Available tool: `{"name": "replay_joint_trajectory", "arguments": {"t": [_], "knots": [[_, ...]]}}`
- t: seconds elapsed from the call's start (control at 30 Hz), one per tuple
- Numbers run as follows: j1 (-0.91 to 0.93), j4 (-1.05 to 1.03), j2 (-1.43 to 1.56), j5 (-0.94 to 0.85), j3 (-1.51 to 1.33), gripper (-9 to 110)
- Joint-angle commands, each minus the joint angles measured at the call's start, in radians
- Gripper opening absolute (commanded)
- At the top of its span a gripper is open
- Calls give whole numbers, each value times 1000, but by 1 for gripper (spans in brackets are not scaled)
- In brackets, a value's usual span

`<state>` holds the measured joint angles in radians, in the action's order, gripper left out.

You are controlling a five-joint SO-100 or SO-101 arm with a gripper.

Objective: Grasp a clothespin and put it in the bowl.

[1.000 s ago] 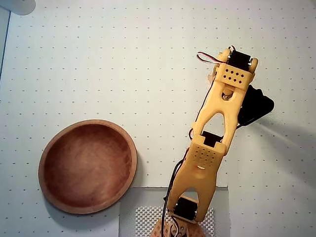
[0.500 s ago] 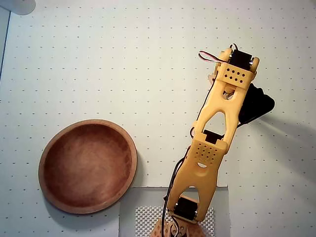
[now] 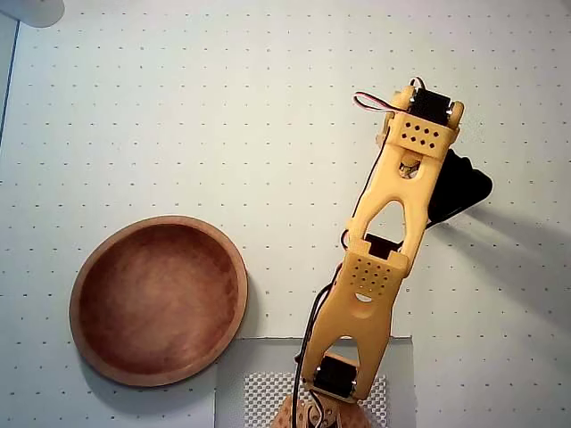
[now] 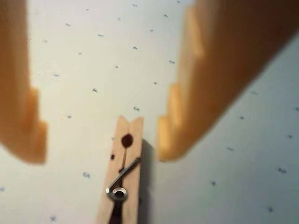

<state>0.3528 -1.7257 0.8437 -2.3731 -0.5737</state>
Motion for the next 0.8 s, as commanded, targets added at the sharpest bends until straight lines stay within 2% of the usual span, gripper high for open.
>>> {"name": "replay_joint_trajectory", "arguments": {"t": [0.0,0.77], "knots": [[-6,0,32,5,63,26],[6,86,-94,97,64,26]]}}
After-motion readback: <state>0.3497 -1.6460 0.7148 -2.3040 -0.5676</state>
